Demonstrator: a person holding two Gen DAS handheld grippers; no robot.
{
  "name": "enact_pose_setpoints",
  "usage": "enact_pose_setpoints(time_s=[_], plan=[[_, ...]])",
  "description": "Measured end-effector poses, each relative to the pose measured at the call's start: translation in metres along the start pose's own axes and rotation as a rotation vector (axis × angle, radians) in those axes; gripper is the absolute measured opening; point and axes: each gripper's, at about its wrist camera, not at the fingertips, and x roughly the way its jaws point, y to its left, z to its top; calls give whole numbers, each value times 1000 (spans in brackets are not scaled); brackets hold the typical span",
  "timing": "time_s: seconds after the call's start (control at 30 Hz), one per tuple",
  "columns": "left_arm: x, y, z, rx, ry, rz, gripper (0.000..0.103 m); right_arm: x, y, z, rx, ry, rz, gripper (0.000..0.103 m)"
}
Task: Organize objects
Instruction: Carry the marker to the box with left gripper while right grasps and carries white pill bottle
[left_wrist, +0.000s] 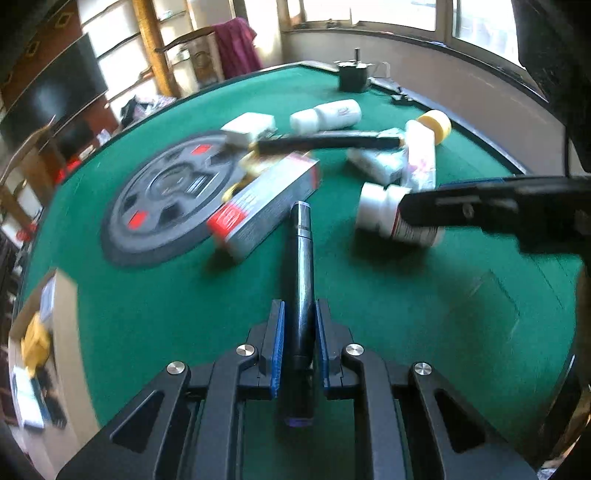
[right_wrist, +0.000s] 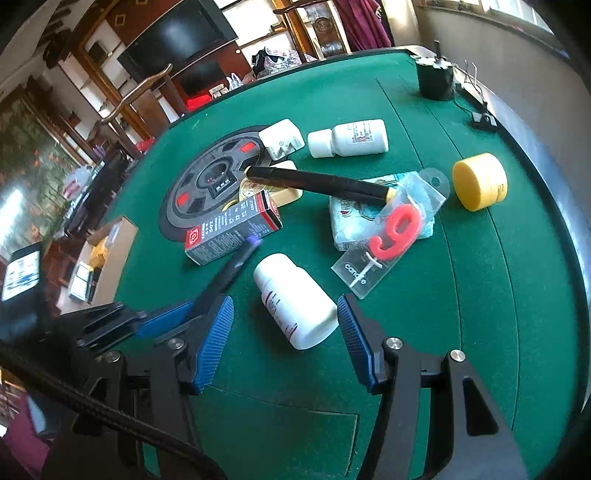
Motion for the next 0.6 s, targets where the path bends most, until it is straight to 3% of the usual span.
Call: enact_pose_setpoints(time_s=[0.1,0.27,0.4,0.47,0.53,0.6], plan=[[-2,8,-11,-35,22,0,13,10,7,0,-26,12,-39,57],[2,14,-7,-96,-18,-3,14,32,21,-1,-78,46,-125,57],[2,17,-10,-142,-31,-21,20,37,35,-5,-142,43,-209,56],[0,14,-13,-131,-43,-14,21,39,39,-7,-165,41,-238,53],[-1,15,-14,-134,-47,-17,20,39,42,-9,-180,34,-259,38],[-1,15,-15,-123,-44,-12,12,37,43,-11,-178,37,-262,33]])
